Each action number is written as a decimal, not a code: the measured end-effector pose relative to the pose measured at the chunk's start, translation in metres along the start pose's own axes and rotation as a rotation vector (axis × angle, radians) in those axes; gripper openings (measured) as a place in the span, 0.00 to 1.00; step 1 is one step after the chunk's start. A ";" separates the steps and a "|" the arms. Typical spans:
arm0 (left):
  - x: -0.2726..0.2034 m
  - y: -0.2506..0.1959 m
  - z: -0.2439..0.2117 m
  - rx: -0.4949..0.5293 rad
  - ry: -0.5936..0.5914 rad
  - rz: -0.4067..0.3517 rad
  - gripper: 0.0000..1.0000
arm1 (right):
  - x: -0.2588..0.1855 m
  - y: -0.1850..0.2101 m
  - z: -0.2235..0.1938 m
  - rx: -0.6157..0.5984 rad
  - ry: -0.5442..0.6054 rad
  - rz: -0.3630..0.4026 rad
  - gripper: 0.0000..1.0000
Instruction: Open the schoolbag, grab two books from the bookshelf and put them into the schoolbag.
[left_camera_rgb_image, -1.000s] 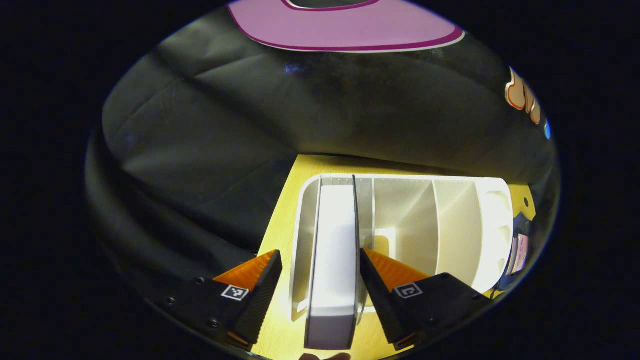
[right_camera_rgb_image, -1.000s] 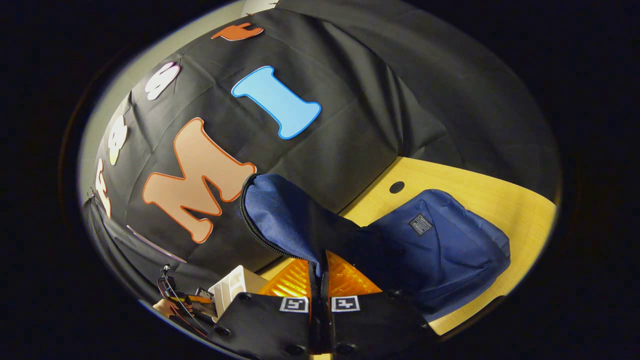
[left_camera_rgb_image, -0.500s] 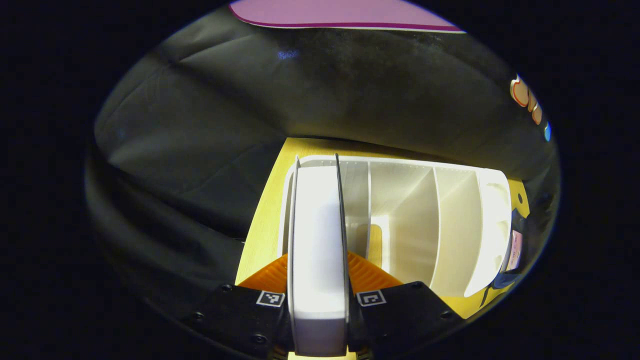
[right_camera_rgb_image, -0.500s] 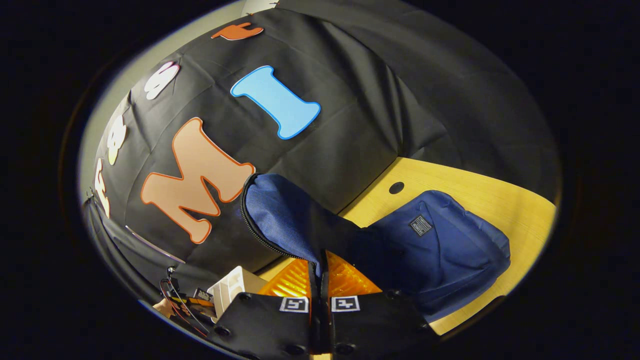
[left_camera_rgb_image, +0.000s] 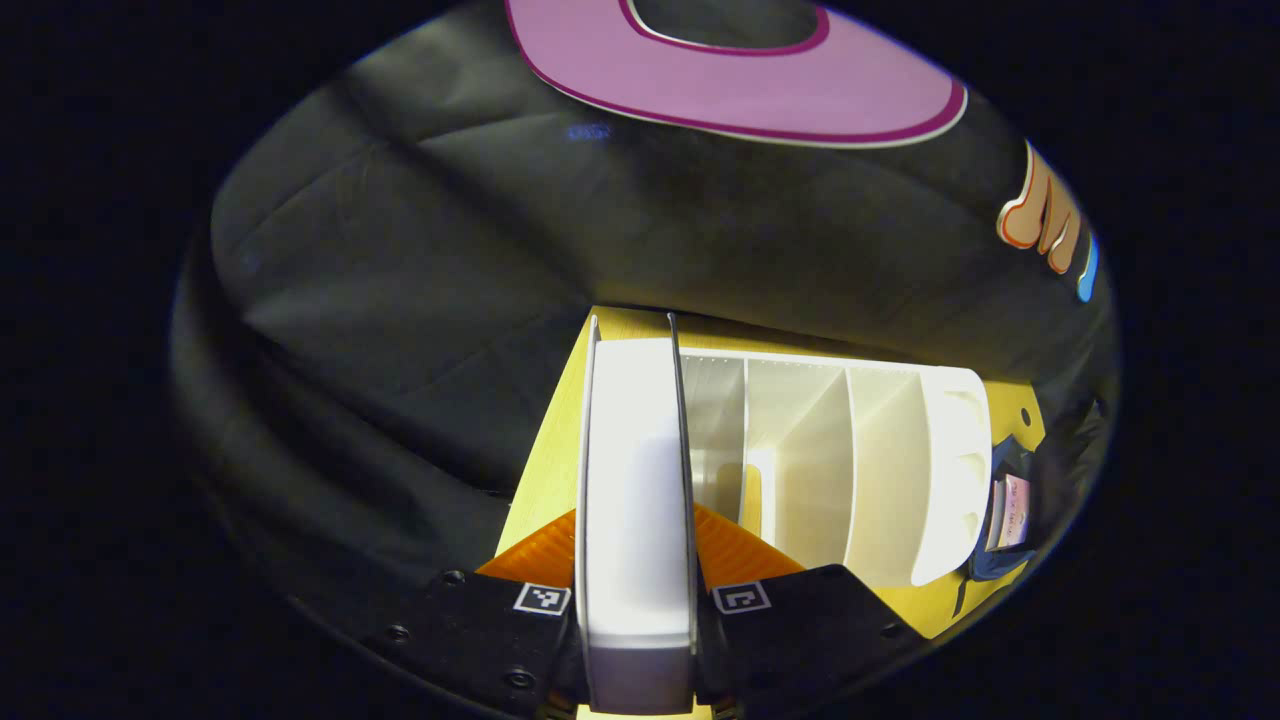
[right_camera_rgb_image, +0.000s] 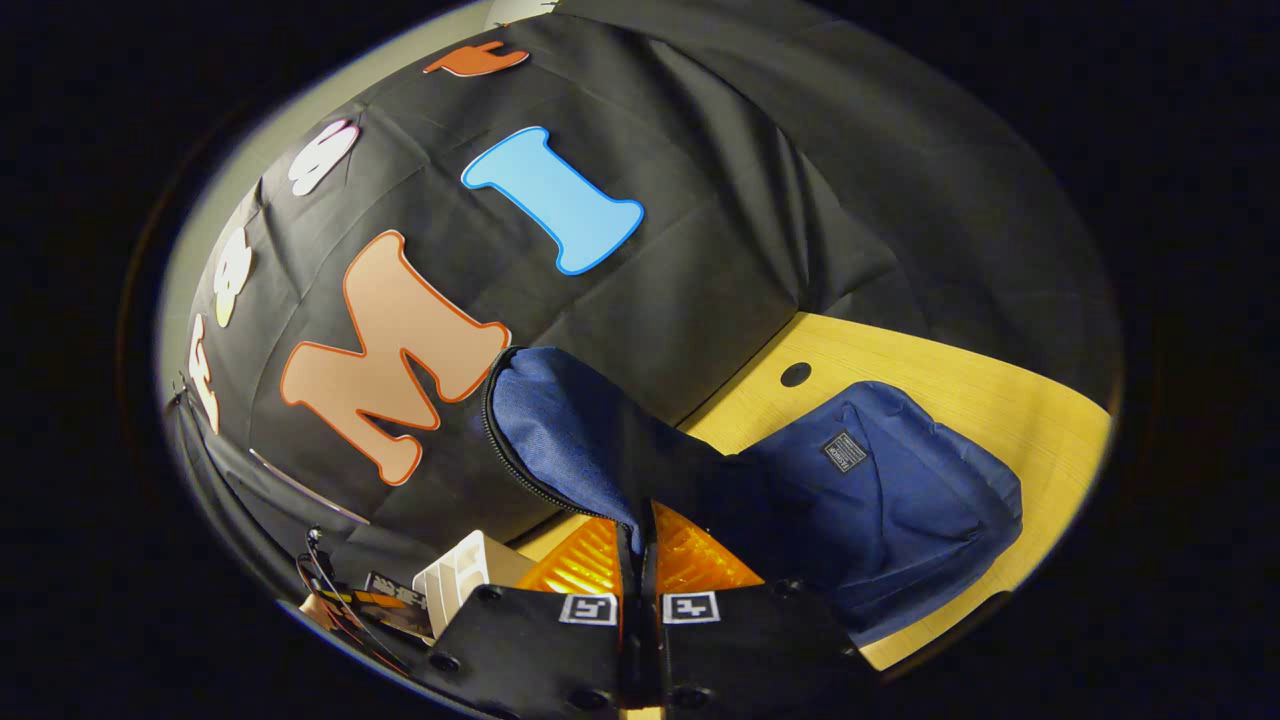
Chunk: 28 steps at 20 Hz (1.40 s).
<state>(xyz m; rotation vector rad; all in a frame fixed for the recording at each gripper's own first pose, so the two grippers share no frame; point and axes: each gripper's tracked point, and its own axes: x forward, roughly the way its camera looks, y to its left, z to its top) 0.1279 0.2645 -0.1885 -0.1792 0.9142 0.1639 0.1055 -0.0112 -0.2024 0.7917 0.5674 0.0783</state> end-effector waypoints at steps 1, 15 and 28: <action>-0.003 0.002 0.002 -0.021 -0.011 -0.013 0.37 | 0.000 0.001 0.001 0.003 0.000 0.000 0.03; -0.017 0.030 0.012 -0.397 -0.131 -0.270 0.37 | 0.000 0.001 0.001 0.010 0.002 0.003 0.03; -0.044 -0.043 0.023 -0.691 -0.139 -0.690 0.36 | 0.000 0.002 0.004 0.010 0.006 0.001 0.03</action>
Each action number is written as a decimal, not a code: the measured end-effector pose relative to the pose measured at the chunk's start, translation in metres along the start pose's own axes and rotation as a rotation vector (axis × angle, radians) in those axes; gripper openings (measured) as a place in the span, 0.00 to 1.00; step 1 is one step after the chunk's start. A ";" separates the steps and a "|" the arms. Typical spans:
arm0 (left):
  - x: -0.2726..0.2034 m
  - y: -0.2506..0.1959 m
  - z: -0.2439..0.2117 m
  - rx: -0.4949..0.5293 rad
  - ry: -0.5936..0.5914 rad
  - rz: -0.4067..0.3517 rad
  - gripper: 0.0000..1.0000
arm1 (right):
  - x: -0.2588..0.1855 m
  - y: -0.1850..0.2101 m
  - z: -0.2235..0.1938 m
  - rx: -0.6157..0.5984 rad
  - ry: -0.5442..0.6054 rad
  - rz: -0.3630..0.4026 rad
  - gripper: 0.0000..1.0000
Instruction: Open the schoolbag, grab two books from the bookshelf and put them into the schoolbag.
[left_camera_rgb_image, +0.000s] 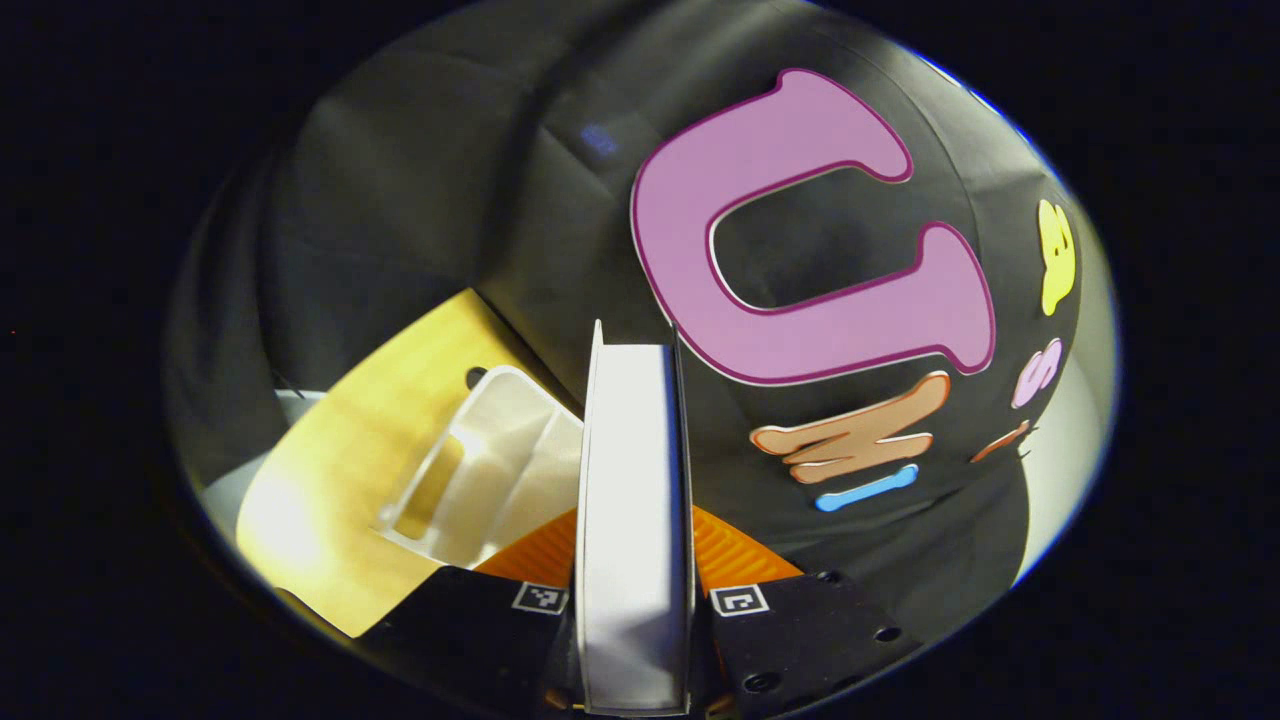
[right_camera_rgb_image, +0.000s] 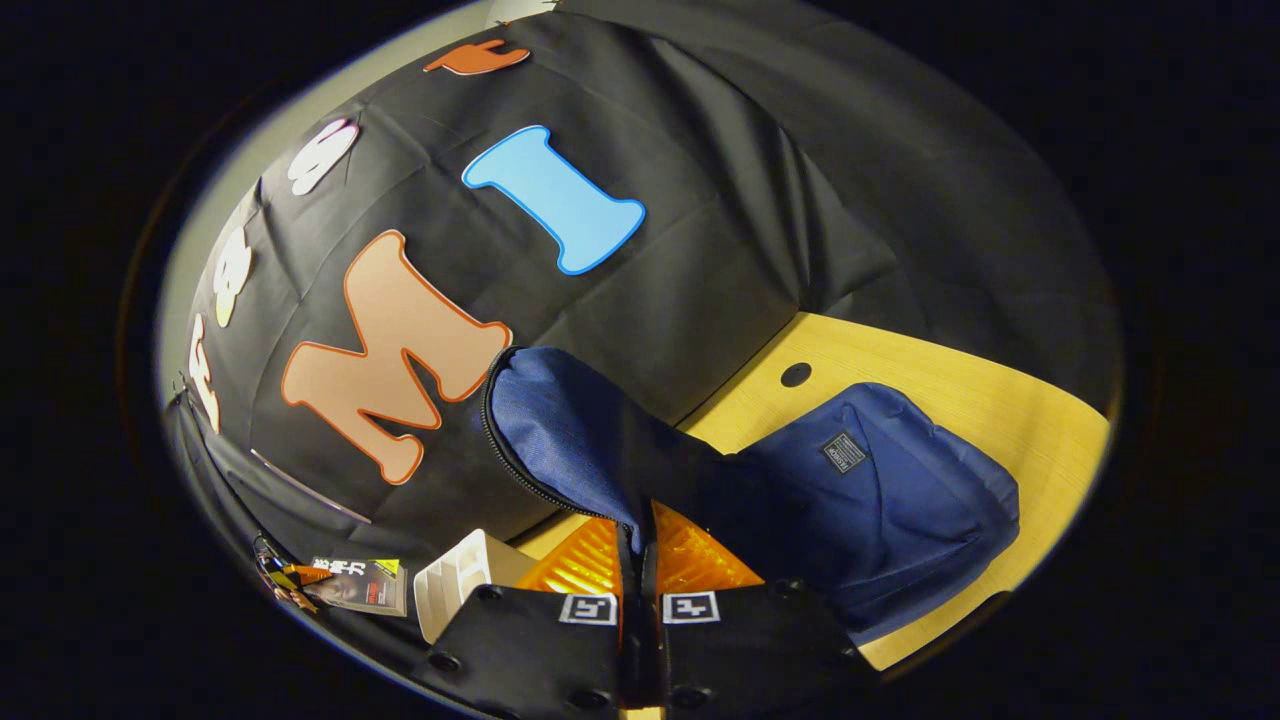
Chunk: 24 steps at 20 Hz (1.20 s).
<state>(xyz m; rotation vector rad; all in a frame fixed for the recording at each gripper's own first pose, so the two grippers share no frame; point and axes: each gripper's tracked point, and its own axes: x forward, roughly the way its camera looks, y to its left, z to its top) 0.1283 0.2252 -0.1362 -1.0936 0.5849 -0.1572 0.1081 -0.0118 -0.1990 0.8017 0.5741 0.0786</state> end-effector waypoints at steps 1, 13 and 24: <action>0.004 -0.005 -0.007 -0.010 0.013 -0.018 0.37 | 0.000 0.000 0.000 0.001 0.000 0.000 0.03; 0.064 -0.054 -0.085 -0.110 0.133 -0.175 0.37 | 0.000 0.000 -0.002 -0.004 0.004 0.002 0.03; 0.120 -0.078 -0.193 -0.086 0.331 -0.206 0.36 | -0.001 0.001 -0.002 -0.014 0.014 0.012 0.03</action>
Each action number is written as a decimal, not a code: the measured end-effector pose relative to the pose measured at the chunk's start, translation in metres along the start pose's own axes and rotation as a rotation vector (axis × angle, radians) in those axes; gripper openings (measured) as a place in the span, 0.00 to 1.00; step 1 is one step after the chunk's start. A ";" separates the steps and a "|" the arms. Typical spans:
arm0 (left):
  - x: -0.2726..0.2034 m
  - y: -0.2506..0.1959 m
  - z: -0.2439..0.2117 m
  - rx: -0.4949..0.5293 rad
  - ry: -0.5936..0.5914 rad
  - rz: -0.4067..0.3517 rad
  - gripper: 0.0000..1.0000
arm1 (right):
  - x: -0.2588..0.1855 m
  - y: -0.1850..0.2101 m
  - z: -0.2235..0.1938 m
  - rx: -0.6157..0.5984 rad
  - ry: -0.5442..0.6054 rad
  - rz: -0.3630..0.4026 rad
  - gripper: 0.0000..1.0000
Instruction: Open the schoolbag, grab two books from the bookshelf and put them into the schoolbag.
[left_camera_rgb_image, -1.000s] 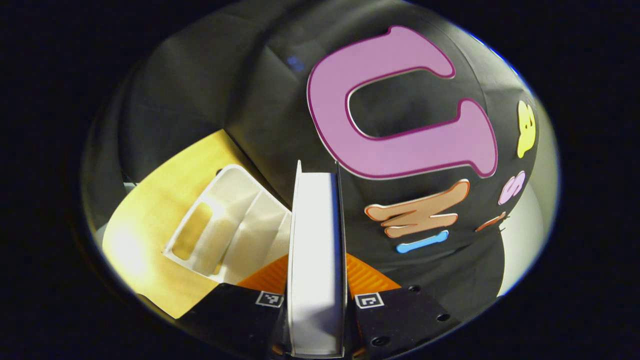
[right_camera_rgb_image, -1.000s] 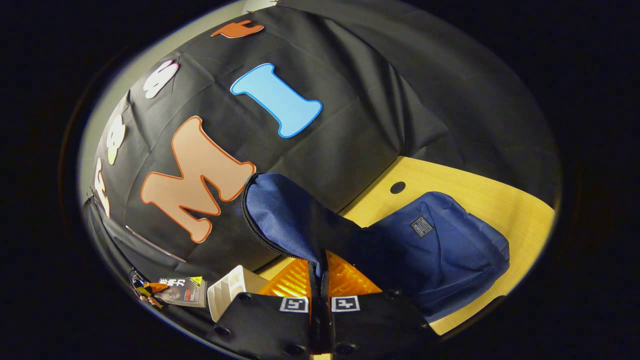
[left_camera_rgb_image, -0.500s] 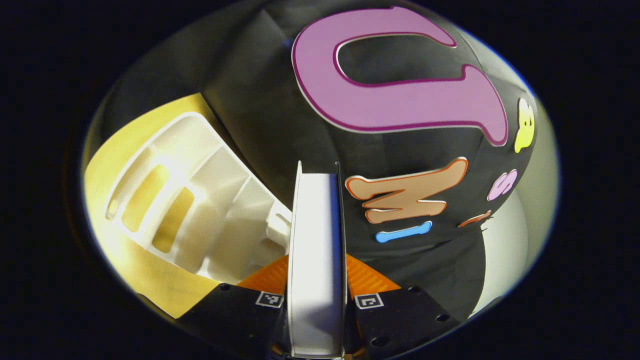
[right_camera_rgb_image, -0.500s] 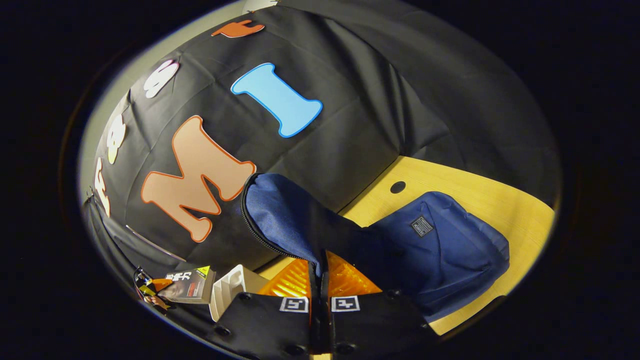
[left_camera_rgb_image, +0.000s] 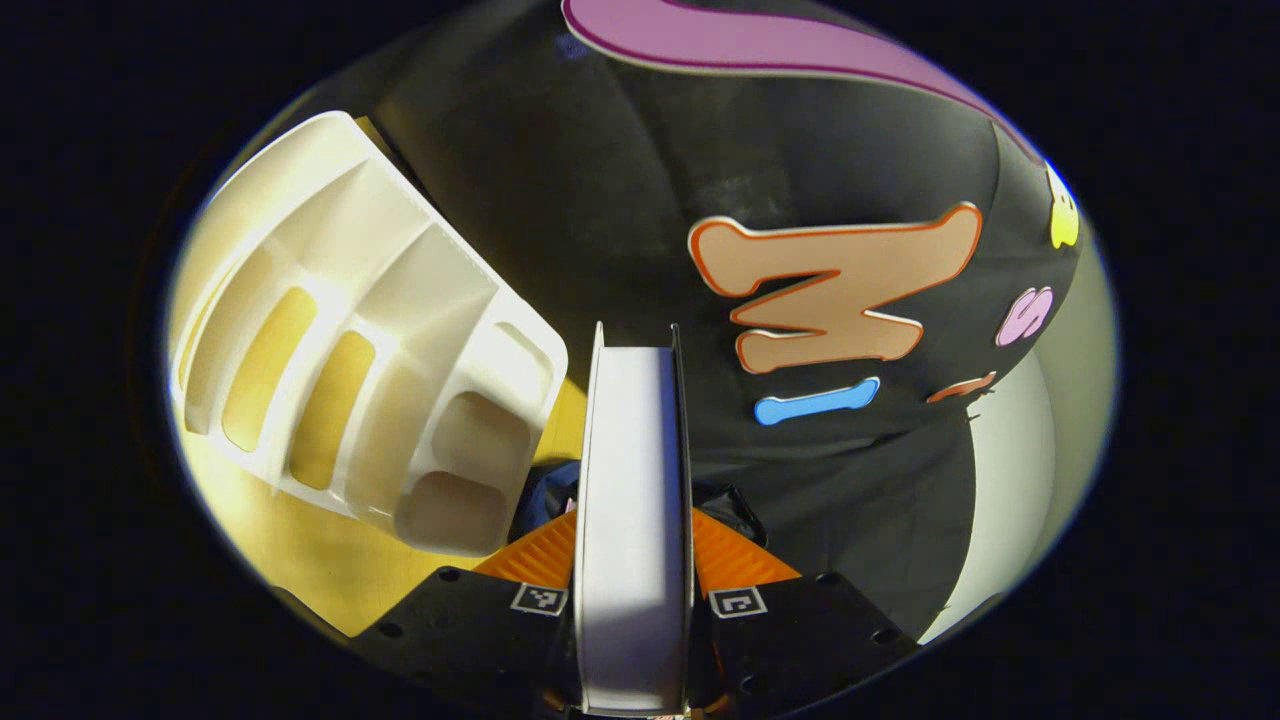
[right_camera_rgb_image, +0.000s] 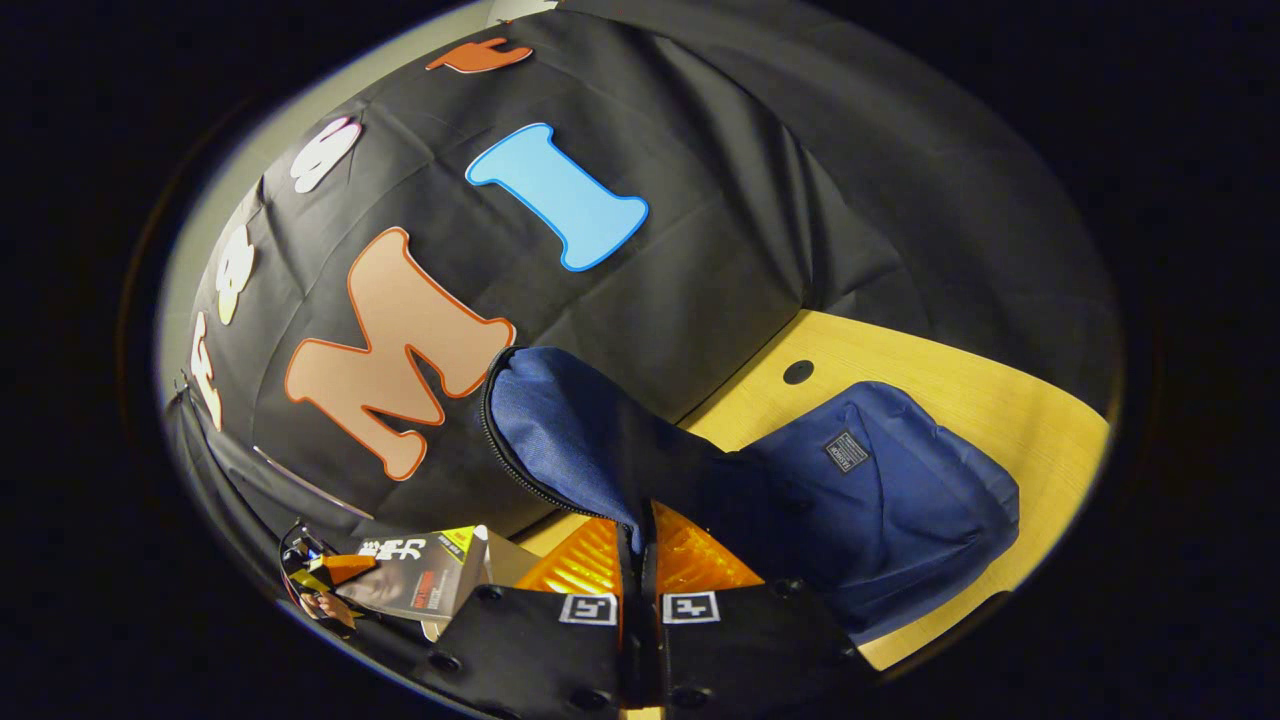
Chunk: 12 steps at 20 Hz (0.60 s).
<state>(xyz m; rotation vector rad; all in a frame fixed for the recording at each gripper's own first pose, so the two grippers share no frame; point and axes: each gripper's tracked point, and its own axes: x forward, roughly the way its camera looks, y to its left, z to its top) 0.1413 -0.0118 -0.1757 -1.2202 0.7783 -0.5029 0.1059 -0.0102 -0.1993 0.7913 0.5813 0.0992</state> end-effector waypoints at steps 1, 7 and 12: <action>0.013 0.001 -0.006 -0.005 0.013 0.007 0.38 | 0.000 0.000 0.000 -0.002 0.000 0.000 0.03; 0.070 0.004 -0.044 0.002 0.113 0.039 0.36 | -0.001 0.000 0.001 0.002 -0.001 0.006 0.03; 0.112 0.008 -0.069 0.000 0.163 0.067 0.39 | -0.002 -0.002 0.002 0.016 0.000 0.013 0.03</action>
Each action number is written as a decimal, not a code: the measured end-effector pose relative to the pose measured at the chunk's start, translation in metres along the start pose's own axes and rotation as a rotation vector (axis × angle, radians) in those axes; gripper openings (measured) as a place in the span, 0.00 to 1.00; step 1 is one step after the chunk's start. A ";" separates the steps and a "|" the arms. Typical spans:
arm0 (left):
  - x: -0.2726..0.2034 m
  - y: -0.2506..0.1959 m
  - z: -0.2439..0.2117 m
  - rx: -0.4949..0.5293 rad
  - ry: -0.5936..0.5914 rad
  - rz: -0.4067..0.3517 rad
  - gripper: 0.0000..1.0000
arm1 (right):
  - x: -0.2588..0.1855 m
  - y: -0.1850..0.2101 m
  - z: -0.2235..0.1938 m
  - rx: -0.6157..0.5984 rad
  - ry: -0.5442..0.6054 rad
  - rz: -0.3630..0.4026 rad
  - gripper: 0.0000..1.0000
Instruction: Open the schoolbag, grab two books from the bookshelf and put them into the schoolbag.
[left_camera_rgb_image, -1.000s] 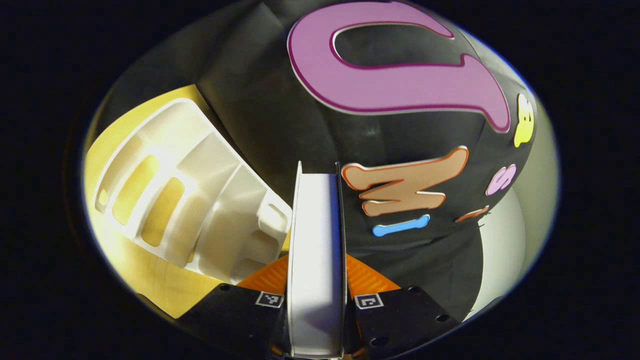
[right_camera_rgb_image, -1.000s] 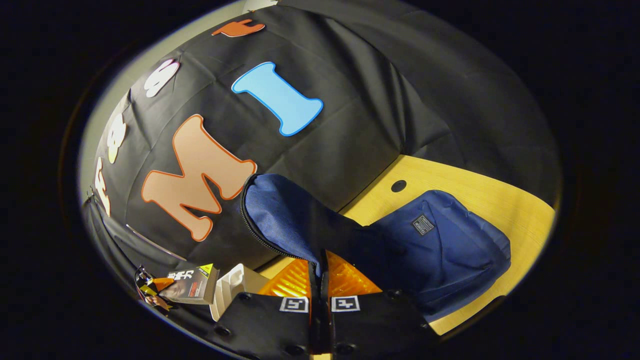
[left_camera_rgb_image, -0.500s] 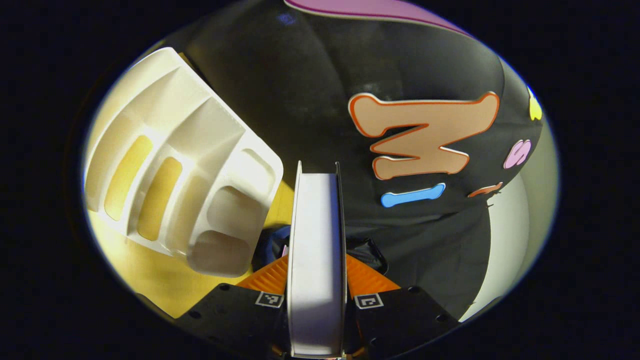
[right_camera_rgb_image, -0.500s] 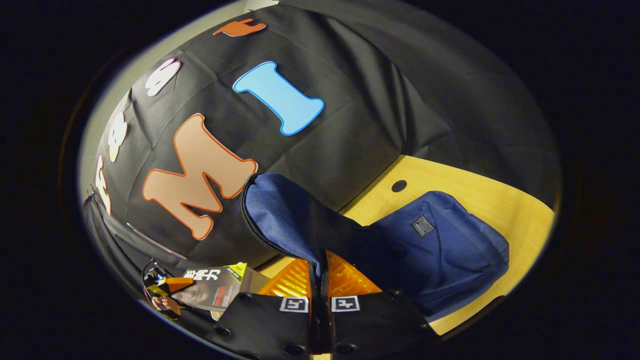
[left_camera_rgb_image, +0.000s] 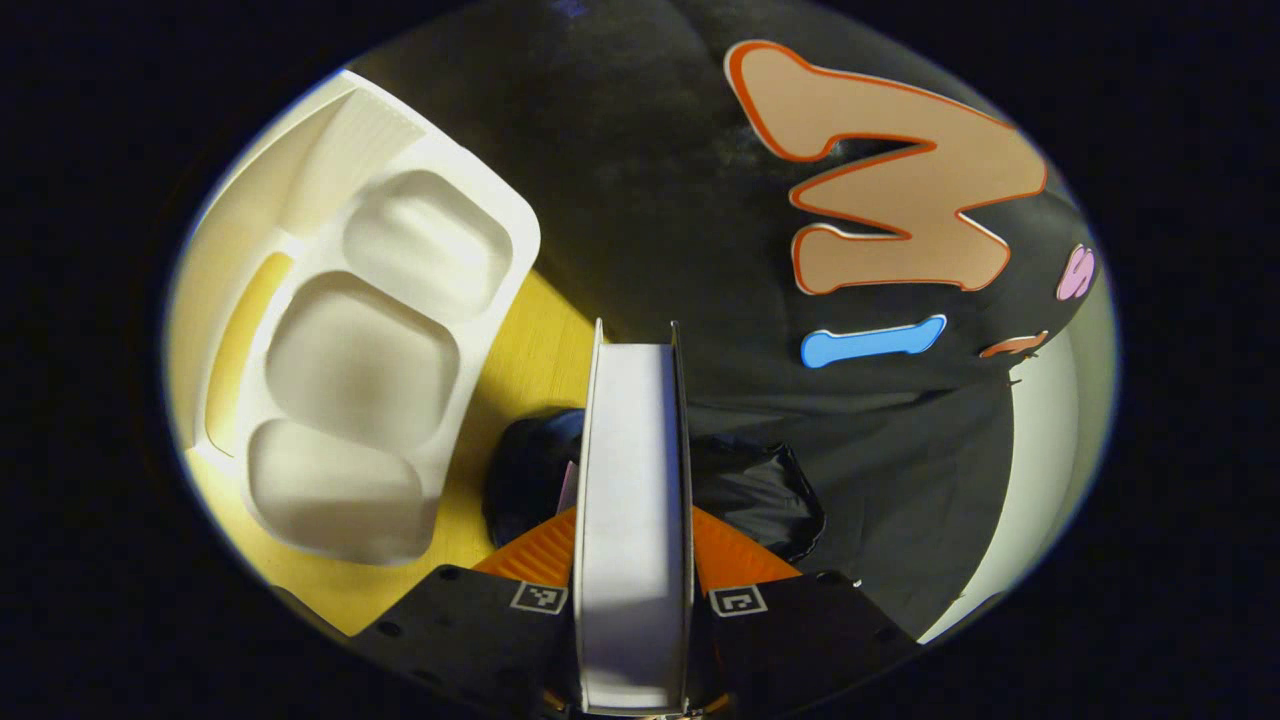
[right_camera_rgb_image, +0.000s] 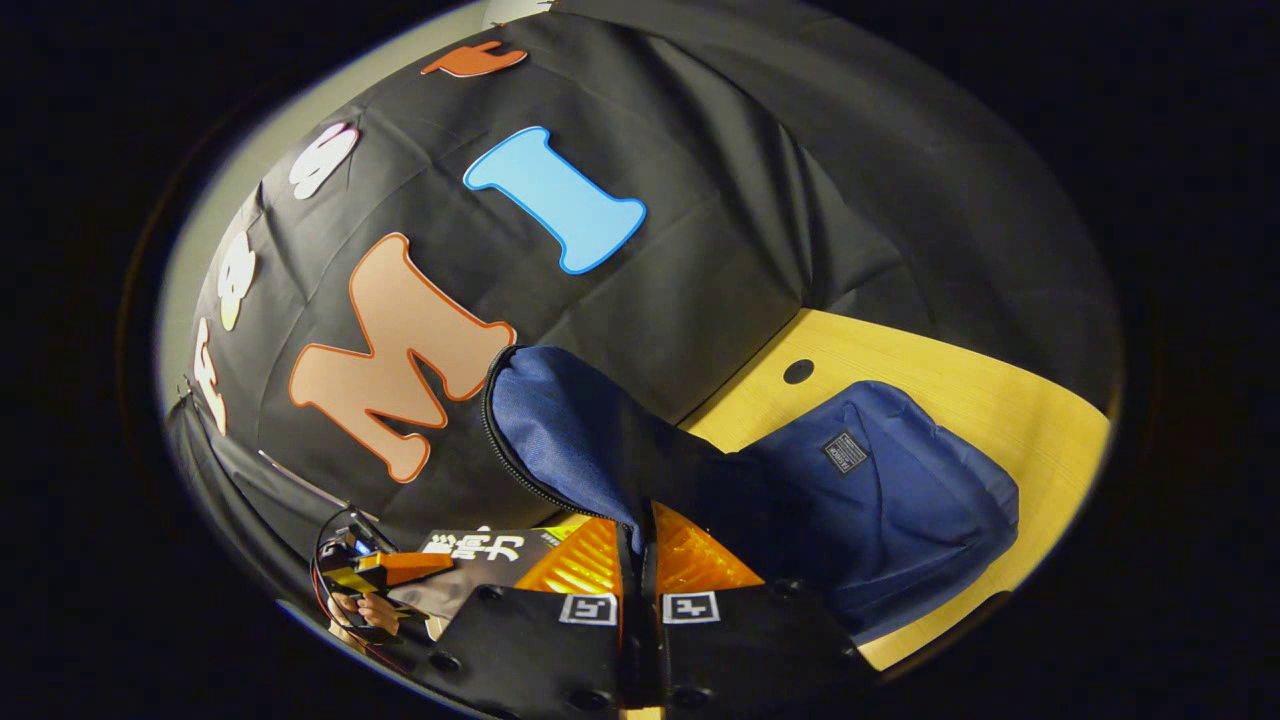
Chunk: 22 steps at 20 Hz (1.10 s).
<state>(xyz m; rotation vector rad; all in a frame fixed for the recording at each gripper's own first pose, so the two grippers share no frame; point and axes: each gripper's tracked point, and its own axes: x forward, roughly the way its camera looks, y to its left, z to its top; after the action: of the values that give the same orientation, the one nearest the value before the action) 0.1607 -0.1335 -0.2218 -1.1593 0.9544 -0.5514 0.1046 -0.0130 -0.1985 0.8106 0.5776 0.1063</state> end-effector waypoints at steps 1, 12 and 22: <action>0.010 -0.002 -0.005 -0.009 0.008 -0.004 0.39 | 0.000 0.000 0.000 0.001 0.001 0.001 0.03; 0.087 0.011 -0.054 -0.056 0.098 0.040 0.36 | -0.001 -0.002 0.004 0.024 0.009 0.012 0.03; 0.139 0.009 -0.080 -0.178 0.067 -0.061 0.37 | -0.003 -0.005 0.007 0.069 -0.002 0.022 0.03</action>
<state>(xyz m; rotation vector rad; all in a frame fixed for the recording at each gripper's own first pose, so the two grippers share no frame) 0.1627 -0.2808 -0.2849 -1.3397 1.0446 -0.5664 0.1049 -0.0220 -0.1968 0.8839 0.5728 0.1063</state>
